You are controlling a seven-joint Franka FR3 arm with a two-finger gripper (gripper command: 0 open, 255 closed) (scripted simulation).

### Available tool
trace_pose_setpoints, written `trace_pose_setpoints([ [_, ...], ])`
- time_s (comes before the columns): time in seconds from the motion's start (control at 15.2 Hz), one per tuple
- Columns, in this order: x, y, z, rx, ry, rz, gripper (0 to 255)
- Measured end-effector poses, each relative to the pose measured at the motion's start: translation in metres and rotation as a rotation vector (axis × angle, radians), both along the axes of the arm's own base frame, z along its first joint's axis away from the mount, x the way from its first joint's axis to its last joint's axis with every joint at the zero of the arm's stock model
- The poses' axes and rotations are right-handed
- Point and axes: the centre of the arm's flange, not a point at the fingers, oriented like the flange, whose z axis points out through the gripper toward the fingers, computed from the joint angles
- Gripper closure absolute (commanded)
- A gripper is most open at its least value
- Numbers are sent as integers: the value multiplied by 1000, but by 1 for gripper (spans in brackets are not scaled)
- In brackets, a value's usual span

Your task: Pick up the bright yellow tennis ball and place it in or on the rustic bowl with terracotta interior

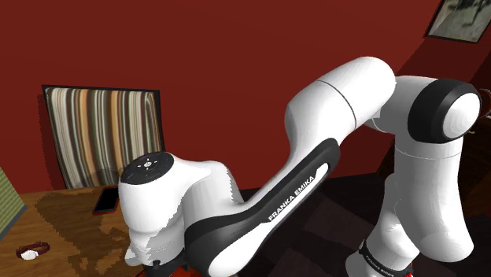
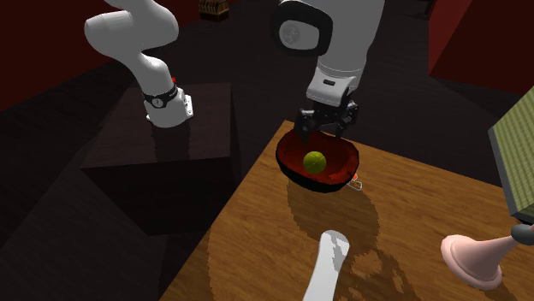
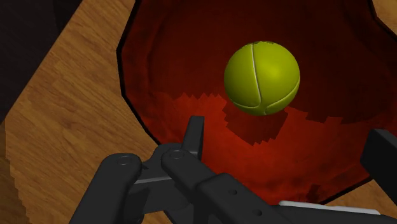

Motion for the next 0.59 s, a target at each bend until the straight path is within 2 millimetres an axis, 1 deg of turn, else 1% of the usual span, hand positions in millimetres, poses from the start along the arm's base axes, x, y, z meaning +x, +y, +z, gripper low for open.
trace_pose_setpoints([
  [0.13,-1,-2,22,0,-1,0,0],
  [0.2,-1,-2,28,0,-1,0,0],
  [0.33,0,-1,33,0,0,0,0],
  [0.59,0,-1,34,0,0,0,0],
])
